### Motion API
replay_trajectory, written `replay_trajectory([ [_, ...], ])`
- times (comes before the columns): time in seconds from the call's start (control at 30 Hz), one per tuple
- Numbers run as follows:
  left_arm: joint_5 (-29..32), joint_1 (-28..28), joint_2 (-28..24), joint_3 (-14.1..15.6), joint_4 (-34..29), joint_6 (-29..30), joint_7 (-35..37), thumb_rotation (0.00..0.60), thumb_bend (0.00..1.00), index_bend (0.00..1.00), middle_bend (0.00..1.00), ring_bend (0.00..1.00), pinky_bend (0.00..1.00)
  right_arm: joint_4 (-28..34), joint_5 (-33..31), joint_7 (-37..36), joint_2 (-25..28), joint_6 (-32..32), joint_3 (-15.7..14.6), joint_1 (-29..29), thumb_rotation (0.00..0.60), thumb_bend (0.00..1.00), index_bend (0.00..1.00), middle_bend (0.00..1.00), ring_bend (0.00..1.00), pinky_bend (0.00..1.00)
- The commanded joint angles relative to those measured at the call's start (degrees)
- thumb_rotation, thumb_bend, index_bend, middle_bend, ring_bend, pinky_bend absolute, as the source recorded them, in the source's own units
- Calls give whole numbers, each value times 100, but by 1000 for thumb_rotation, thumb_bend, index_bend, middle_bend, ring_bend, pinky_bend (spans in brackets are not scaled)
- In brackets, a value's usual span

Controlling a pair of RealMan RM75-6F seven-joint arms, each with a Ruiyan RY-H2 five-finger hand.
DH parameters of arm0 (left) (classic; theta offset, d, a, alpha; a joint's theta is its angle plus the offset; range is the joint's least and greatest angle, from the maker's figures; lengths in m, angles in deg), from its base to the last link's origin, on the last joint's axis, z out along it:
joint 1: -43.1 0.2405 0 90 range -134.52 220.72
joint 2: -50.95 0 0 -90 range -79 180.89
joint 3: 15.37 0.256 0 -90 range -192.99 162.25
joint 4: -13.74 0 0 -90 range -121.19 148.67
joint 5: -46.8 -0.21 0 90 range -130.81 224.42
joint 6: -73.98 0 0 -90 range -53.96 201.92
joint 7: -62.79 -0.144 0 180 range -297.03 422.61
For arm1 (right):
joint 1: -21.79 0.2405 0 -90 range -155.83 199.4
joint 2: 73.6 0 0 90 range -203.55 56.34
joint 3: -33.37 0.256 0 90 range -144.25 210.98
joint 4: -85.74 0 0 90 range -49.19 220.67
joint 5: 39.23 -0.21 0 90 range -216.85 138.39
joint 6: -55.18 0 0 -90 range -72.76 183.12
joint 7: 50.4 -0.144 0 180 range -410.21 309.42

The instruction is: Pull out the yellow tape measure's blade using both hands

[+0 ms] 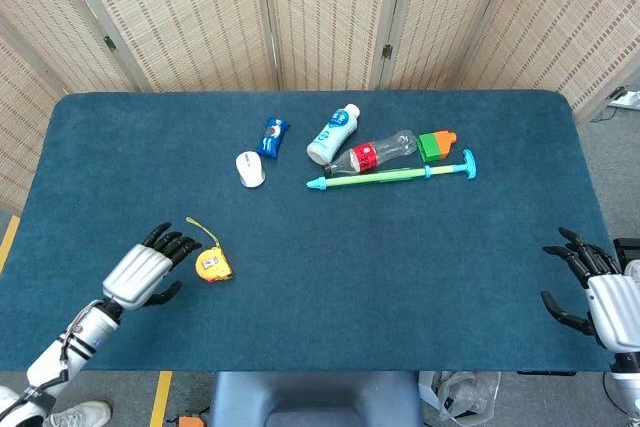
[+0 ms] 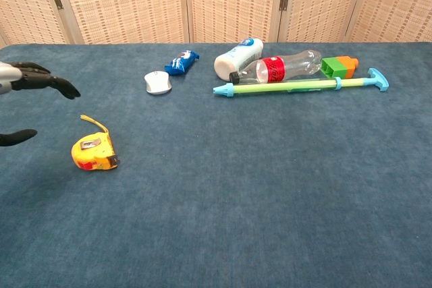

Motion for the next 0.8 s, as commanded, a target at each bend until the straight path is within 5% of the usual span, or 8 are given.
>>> replay_trajectory([
  [0.03, -18, -368, 101, 38, 100, -452, 51, 600, 534, 159, 200, 140, 69, 13, -1, 11, 9, -1, 0, -1, 600, 369, 231, 122, 193, 150],
  [0.8, 1449, -1296, 751, 86, 512, -1872, -1125, 600, 537, 106, 142, 67, 16, -87, -66, -59, -36, -28, -10, -37, 600, 369, 232, 122, 193, 150],
])
